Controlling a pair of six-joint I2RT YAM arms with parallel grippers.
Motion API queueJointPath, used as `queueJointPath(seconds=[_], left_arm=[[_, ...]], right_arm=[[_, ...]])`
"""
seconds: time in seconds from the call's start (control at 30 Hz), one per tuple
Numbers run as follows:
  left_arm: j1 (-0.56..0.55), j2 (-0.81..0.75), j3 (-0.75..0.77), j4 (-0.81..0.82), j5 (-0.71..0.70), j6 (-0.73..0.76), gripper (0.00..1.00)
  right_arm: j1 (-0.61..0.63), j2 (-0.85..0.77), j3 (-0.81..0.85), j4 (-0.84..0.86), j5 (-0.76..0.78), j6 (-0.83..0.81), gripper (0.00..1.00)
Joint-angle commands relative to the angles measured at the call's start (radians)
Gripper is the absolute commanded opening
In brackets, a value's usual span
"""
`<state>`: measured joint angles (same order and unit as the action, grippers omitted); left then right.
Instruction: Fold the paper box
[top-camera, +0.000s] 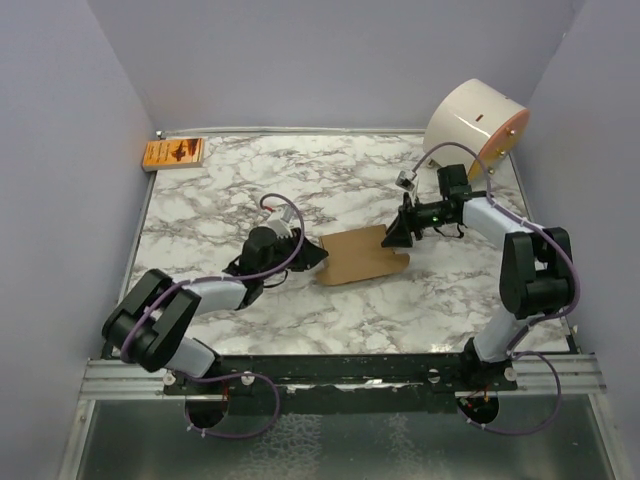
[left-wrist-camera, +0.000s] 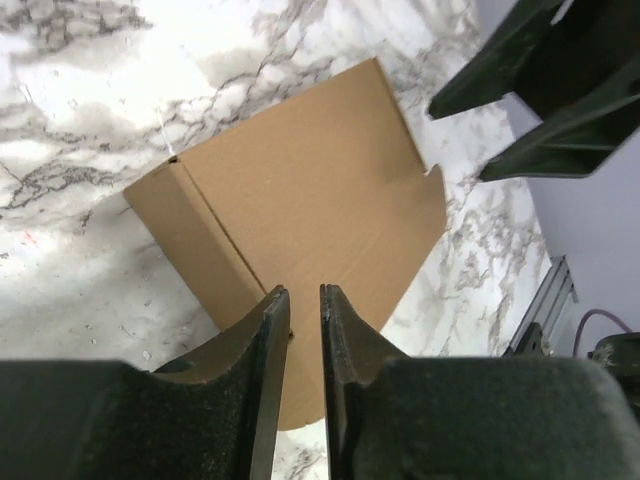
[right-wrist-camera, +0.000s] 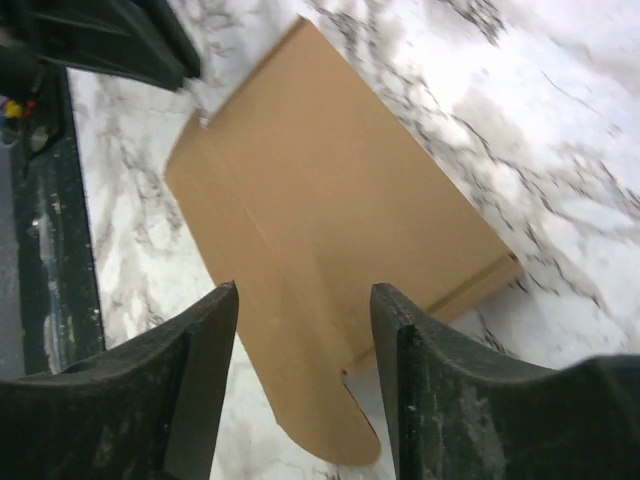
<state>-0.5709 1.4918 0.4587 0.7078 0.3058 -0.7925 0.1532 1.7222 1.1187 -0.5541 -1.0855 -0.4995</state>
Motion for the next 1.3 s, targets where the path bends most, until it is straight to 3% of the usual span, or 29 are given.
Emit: queueJointPath(seconds=[0.0,0.2,0.3,0.8,1.27], left_arm=[[-0.001,-0.152,-0.042,0.007,-0.112,0.061,0.28],[0.005,-0.297,-0.151,-0.013,-0.270,0.060,0.63],[0.015,-0.322,-0.192,0.017,-0.270,0.038,0.71],[0.041,-0.176,-0.194,0.114,-0.160,-0.043,0.74],[0.041,-0.050,-0.191,0.223,-0.083,-0.123,0.87]], right_arm=[[-0.027,-0.038,-0.050,0.124,0.110,0.096,0.60],[-0.030,0.033,-0.037,0.127,0.153,0.135,0.63],[-0.037,0.049,-0.037,0.136,0.155,0.157,0.62],[-0.097,0.155,-0.038,0.146,0.039,0.219,0.51],[-0.169,0.246,-0.030,0.143,-0.055,0.271,0.33]])
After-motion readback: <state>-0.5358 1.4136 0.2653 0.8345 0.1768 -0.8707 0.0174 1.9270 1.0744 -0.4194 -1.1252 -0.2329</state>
